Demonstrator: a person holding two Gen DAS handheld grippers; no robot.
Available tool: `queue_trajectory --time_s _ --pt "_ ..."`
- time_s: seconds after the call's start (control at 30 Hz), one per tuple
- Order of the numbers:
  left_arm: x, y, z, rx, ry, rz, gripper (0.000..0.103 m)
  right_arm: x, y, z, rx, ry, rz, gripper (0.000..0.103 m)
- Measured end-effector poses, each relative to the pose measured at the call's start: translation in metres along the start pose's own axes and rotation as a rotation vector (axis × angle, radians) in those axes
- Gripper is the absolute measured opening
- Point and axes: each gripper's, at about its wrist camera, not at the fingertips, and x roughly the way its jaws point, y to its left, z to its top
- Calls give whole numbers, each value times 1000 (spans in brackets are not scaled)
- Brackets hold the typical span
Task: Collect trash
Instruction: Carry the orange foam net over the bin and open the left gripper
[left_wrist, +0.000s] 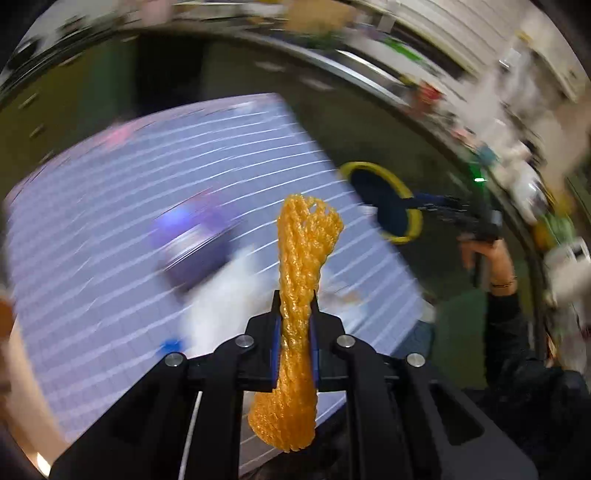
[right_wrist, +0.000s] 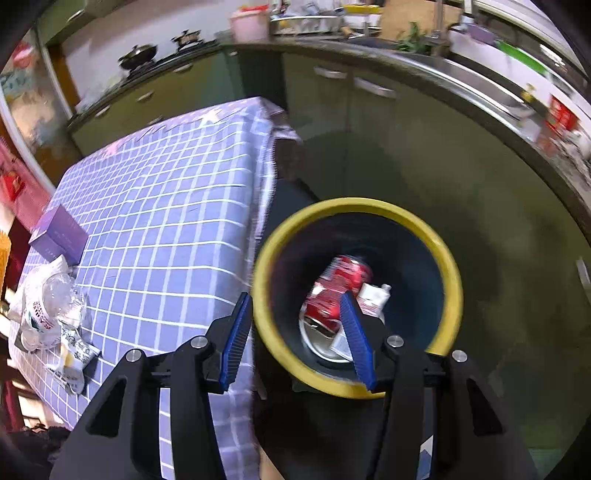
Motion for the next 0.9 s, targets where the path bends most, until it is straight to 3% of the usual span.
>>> queue_trajectory --time_s 0.17,0.3,0.53,0.63,0.77,0.9 --pt "73 -80 72 160 51 -75 12 -24 -38 -20 69 -27 -39 49" --pt "145 -135 125 227 71 -122 12 -44 -65 -43 120 -49 -65 49" --pt "251 -186 168 245 113 -108 14 -62 -99 -75 187 -51 -80 49" --pt "285 -196 174 255 132 -58 26 -65 -111 -82 210 -52 -86 50" --pt "303 -199 176 248 138 -18 56 -65 -122 -87 234 -50 -95 53" --pt "291 -197 175 246 123 -22 59 -64 -125 -89 238 -48 -98 53"
